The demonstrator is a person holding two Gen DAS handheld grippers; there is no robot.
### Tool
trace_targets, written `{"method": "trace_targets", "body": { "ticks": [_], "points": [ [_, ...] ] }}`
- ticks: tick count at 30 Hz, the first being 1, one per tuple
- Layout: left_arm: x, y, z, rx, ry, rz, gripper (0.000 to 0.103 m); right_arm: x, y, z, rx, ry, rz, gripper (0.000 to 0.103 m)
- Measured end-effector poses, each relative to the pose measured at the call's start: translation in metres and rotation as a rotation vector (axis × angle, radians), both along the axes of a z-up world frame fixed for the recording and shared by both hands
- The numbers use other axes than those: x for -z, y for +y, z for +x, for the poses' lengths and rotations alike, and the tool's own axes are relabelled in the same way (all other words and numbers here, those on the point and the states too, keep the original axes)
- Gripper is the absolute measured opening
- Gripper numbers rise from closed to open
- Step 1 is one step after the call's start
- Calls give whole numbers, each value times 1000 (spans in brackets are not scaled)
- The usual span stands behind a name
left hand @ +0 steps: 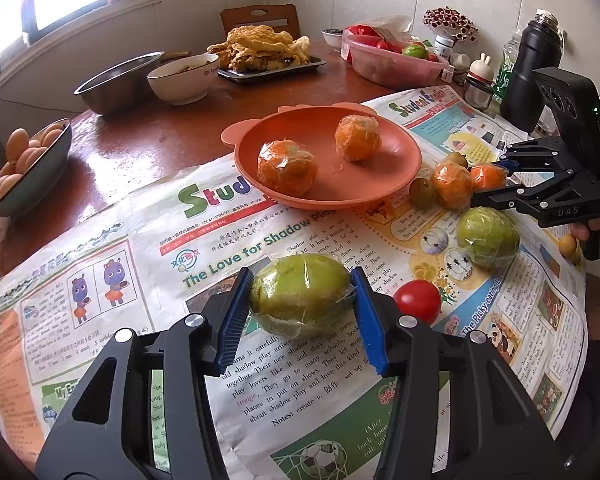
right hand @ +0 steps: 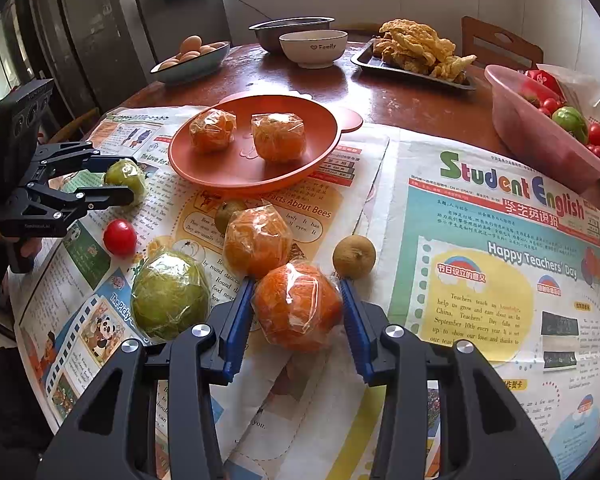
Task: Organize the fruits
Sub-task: 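Lower the pomelo and orange onto the orange plate and open both tools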
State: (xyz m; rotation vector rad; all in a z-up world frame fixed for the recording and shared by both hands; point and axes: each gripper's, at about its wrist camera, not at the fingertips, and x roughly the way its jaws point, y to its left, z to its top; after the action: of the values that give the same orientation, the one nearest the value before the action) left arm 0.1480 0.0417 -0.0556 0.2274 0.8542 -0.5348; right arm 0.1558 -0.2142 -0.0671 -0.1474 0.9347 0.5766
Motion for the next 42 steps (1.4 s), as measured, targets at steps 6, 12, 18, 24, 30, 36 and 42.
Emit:
{"method": "trace_targets", "body": {
  "ticks": [6, 12, 18, 24, 30, 36, 42],
  "points": [
    [-3, 2, -3, -11, -5, -7, 41, -2, 1, -3, -7, -4, 2, 41],
    [-13, 2, -7, -4, -31, -19, 41, -21, 0, -9, -8, -46, 22, 41],
    [-28, -3, -2, 13, -69, -24, 41, -48, 8, 1, -23, -116, 16, 41],
    [-34, -17, 7, 48, -84, -25, 41, -67, 23, 38, -45, -146, 40, 41],
    [-41, -34, 20, 77, -101, -44, 41, -76, 49, 88, -93, -126, 63, 41],
    [-35, -48, 35, 112, -90, -49, 41, -60, 79, 125, -159, -71, 27, 41],
    [-25, -54, 49, 127, -70, -57, 41, -46, 95, 143, -190, -41, 7, 41]
  ]
}}
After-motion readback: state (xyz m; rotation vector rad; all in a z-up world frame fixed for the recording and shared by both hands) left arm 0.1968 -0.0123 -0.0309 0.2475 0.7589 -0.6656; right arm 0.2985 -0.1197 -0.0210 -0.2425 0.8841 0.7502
